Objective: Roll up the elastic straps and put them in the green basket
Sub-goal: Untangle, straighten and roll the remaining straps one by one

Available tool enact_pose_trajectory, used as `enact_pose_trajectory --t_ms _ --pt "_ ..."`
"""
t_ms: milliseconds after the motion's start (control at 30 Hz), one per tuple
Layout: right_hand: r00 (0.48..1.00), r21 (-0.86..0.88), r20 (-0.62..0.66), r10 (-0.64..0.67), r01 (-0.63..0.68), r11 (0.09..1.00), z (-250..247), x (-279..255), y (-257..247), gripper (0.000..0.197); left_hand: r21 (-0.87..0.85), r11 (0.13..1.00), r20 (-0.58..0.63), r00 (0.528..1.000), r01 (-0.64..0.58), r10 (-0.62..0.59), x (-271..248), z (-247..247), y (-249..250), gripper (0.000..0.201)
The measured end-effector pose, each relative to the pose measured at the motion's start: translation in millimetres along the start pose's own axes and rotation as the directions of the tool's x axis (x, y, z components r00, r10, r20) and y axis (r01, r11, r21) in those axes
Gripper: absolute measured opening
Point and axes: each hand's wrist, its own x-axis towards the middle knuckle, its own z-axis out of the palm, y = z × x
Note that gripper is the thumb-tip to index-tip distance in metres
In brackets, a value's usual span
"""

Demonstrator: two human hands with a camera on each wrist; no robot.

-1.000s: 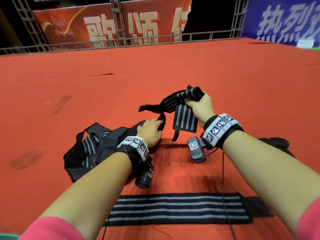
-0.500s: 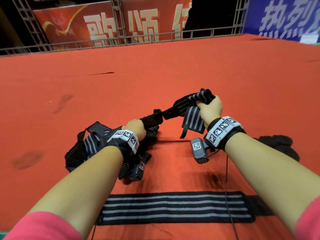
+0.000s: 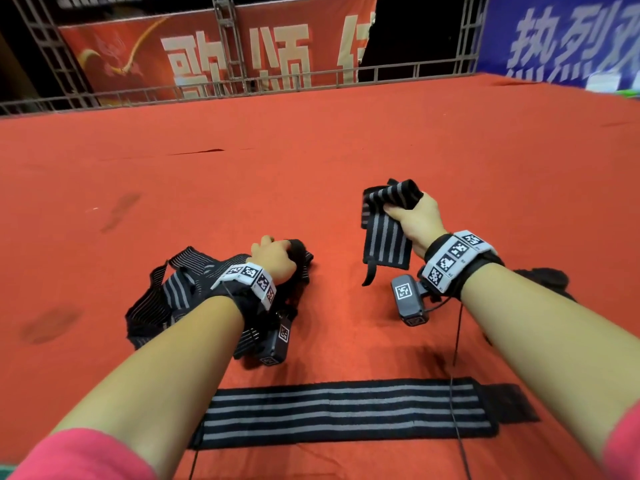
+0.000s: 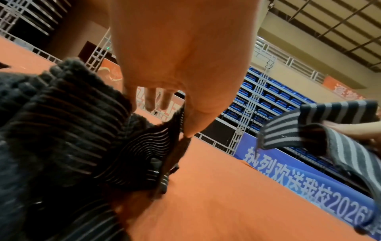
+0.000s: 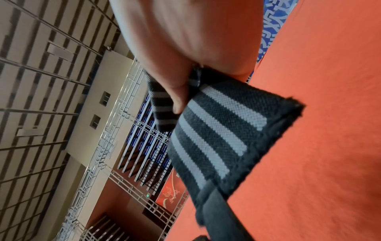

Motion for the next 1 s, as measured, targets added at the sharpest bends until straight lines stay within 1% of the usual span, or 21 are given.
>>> enact_pose_trajectory --t_ms 67,133,200,233,300,333,433,467,500,533,600,667,700,733,833,900,1000 --pt "0.995 0.016 0.101 -0.026 0.025 1.0 -0.3 -8.2 -10.5 0.027 -0.019 0.998 -0.005 0.998 -0.062 0.062 -2.4 -5.2 8.8 0.048" --pt "0.985 0.019 0.164 -0.049 0.046 0.999 0.3 -15.7 -19.0 0.03 -0.02 0.995 0.036 0.995 -0.093 0.094 -4.3 -10.0 18.7 0.045" --pt "0.979 0.022 0.198 -0.056 0.052 0.998 1.2 -22.7 -25.9 0.03 0.081 0.992 0.098 0.991 -0.096 0.088 -8.3 -11.3 29.3 0.038" --pt "0.976 0.023 0.211 -0.055 0.052 0.998 1.3 -25.6 -27.8 0.031 0.133 0.988 0.095 0.993 -0.082 0.07 -10.4 -10.6 32.8 0.039" --pt "0.968 0.019 0.243 -0.058 0.055 0.998 0.2 -31.4 -31.0 0.034 0.136 0.99 -0.003 1.0 -0.025 0.026 -15.3 -10.5 36.5 0.04" --pt "0.963 0.013 0.261 -0.061 0.06 0.998 -1.0 -34.2 -32.5 0.034 0.101 0.995 -0.055 0.998 -0.005 0.011 -20.1 -12.4 37.7 0.036" --pt "0.95 -0.032 0.306 -0.054 0.067 0.997 -3.0 -38.5 -33.8 0.034 -0.011 1.0 -0.156 0.988 -0.012 0.011 -24.8 -18.3 36.1 0.026" --pt "0.946 -0.037 0.32 -0.05 0.065 0.997 -3.1 -38.8 -34.1 0.034 -0.056 0.998 -0.171 0.985 -0.023 0.013 -27.5 -21.2 34.9 0.028" --pt "0.943 -0.043 0.33 -0.048 0.066 0.997 -3.0 -39.0 -34.9 0.035 -0.12 0.992 -0.184 0.983 -0.039 0.016 -28.1 -22.8 33.1 0.036" --pt "0.939 -0.046 0.341 -0.048 0.068 0.997 -2.9 -40.1 -36.3 0.036 -0.199 0.977 -0.196 0.98 -0.08 0.041 -28.7 -24.2 31.0 0.047" --pt "0.93 -0.049 0.364 -0.049 0.072 0.996 -2.3 -43.5 -40.0 0.038 -0.335 0.921 -0.2 0.97 -0.199 0.137 -31.5 -27.5 29.2 0.068" --pt "0.917 -0.047 0.395 -0.053 0.077 0.996 -1.4 -49.9 -45.0 0.039 -0.384 0.874 -0.195 0.952 -0.297 0.238 -34.7 -29.7 28.6 0.078" --pt "0.909 -0.045 0.413 -0.053 0.079 0.996 -0.9 -53.4 -47.4 0.04 -0.385 0.858 -0.198 0.938 -0.34 0.283 -37.3 -31.0 28.8 0.076" --pt "0.9 -0.041 0.433 -0.053 0.079 0.996 -0.9 -57.3 -49.9 0.04 -0.388 0.845 -0.198 0.929 -0.367 0.312 -40.0 -32.3 29.4 0.07" --pt "0.878 -0.05 0.477 -0.046 0.079 0.996 -3.3 -66.0 -55.4 0.04 -0.376 0.843 -0.204 0.922 -0.385 0.33 -51.6 -36.7 30.5 0.032" --pt "0.874 -0.083 0.485 -0.033 0.084 0.993 -6.0 -69.7 -56.4 0.043 -0.385 0.847 -0.187 0.93 -0.365 0.316 -58.8 -38.0 27.2 0.006" --pt "0.882 -0.121 0.472 -0.004 0.07 0.99 -9.1 -75.4 -55.7 0.052 -0.466 0.812 -0.144 0.936 -0.351 0.322 -70.2 -41.3 16.7 0.012"
